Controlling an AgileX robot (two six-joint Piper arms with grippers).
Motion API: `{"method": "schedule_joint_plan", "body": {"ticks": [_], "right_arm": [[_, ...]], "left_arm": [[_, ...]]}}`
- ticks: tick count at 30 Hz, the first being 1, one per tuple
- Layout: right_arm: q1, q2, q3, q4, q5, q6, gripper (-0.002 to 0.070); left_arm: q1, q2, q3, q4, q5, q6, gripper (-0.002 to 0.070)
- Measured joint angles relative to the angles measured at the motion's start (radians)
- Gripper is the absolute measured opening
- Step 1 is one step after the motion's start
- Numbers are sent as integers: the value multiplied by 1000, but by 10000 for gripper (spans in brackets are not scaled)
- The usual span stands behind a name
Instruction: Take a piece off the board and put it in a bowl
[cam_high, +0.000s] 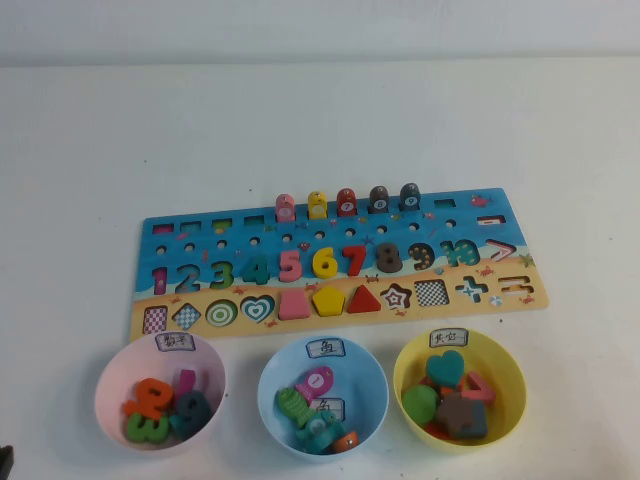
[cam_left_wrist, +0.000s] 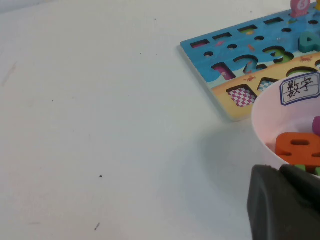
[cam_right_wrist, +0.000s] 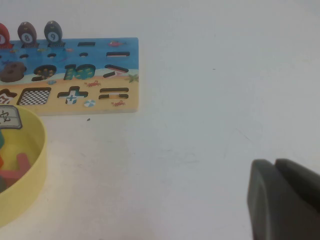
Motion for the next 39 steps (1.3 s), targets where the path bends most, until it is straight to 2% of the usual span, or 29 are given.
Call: {"method": "schedule_joint_plan", "body": {"ticks": [30, 33, 39], "right_arm": [[0, 0, 0, 0, -2, 0, -17], [0, 0, 2, 22, -69, 0, -17], [0, 0, 2, 223, -269, 0, -17]], "left_arm": [[0, 0, 0, 0, 0, 0, -4], [0, 0, 0, 0, 0, 0, -4], [0, 0, 0, 0, 0, 0, -4]]}}
